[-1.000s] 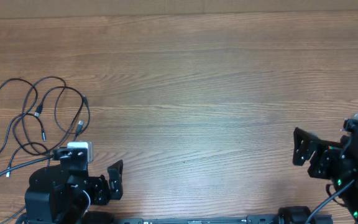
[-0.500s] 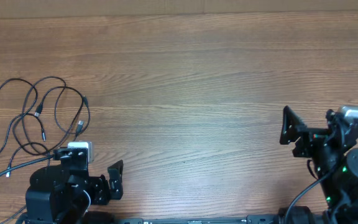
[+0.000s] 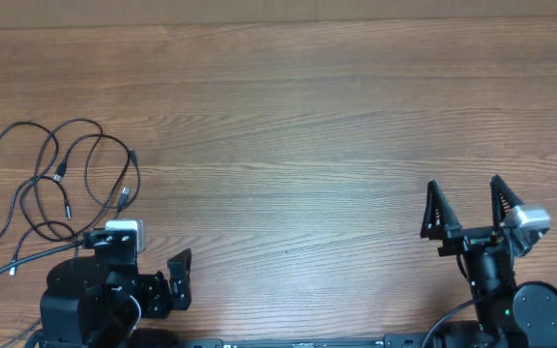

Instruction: Untangle cables

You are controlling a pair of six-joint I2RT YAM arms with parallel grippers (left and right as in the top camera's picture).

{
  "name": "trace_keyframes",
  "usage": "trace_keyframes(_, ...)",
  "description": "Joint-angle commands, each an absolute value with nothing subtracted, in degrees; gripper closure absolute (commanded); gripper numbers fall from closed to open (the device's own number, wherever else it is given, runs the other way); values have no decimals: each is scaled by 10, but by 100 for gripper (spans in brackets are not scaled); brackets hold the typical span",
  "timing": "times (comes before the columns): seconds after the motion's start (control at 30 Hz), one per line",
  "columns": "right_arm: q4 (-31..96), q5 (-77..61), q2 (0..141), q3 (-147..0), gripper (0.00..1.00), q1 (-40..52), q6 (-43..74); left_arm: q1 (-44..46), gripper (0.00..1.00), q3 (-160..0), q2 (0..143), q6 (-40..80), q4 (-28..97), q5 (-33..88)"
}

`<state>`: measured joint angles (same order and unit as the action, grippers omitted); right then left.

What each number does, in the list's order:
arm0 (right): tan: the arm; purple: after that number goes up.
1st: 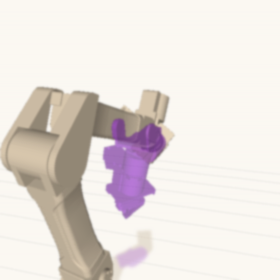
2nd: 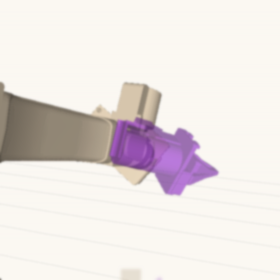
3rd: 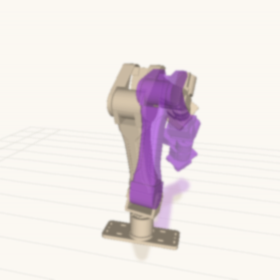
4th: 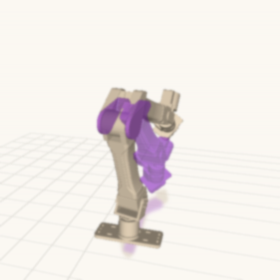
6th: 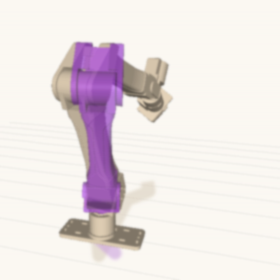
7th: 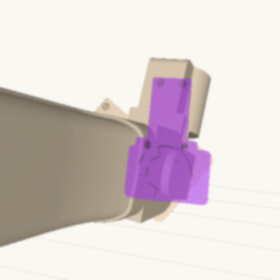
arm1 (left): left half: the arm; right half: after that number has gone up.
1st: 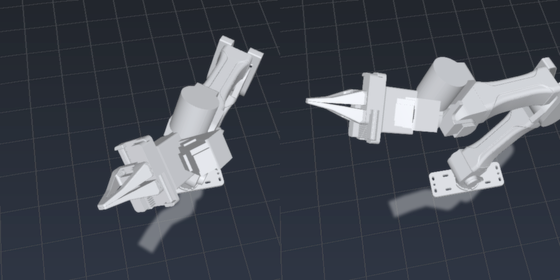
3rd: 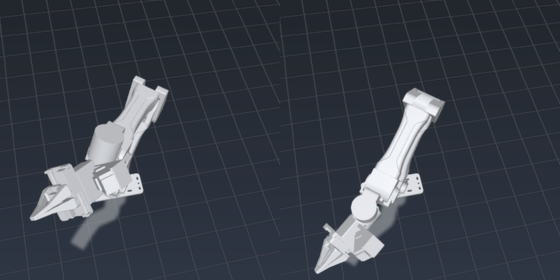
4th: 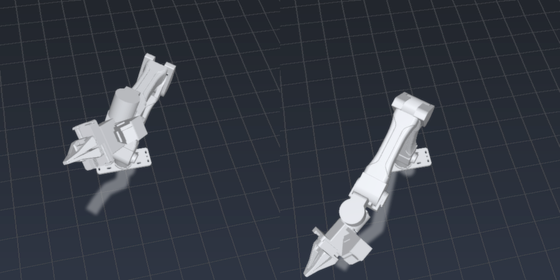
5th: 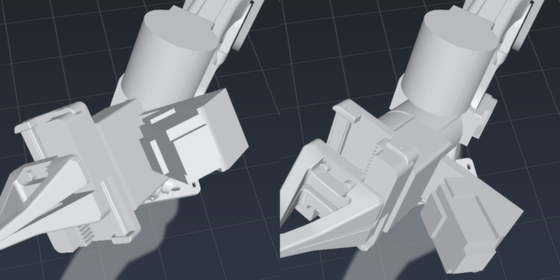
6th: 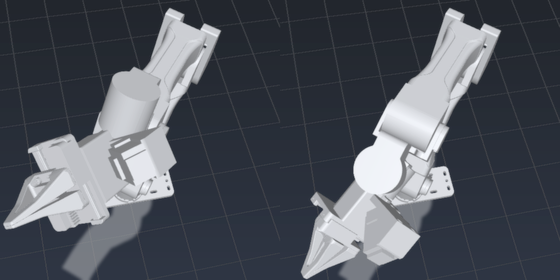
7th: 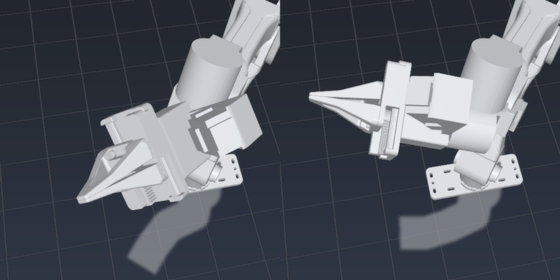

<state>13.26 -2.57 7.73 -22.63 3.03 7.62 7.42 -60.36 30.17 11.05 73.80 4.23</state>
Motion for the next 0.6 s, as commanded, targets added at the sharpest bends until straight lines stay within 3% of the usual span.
trace_keyframes(0.0, 120, -27, 38, -199, 0, 29, 74, 76, 1, -603, 303, 118, 736, 39)
trace_keyframes(0.27, 61, -27, 2, -139, 0, 29, 74, 76, 1, -603, 303, 118, 736, 39)
trace_keyframes(0.57, -93, -27, 1, -54, 0, 29, 74, 76, 1, -603, 303, 118, 736, 39)
